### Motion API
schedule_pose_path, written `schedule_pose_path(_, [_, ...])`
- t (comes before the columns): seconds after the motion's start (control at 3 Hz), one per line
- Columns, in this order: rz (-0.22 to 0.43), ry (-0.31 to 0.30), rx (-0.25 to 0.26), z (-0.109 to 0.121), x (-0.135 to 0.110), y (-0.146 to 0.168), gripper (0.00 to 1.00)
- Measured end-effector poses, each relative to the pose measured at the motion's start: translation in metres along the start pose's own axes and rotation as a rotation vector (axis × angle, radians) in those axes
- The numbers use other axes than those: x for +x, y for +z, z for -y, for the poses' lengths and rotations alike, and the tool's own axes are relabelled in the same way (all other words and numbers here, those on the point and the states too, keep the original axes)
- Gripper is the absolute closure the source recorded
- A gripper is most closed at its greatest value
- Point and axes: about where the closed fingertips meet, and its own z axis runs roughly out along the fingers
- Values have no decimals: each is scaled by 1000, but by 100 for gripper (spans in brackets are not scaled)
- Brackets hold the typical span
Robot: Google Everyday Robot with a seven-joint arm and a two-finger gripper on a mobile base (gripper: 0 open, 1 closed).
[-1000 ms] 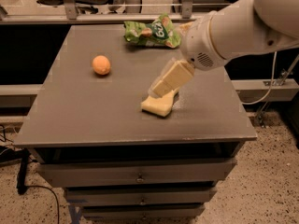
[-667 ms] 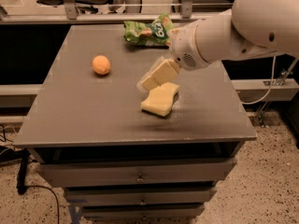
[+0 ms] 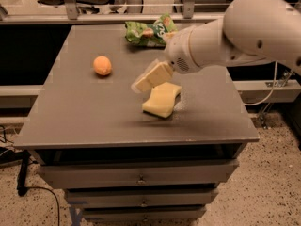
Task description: Pick orange
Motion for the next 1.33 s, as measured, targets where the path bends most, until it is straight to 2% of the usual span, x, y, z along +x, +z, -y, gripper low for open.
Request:
schedule_pose_path(0.67, [193, 65, -66, 19, -5, 97, 0])
schedule_pose_path(1.33, [307, 108, -158, 20, -18, 167, 0])
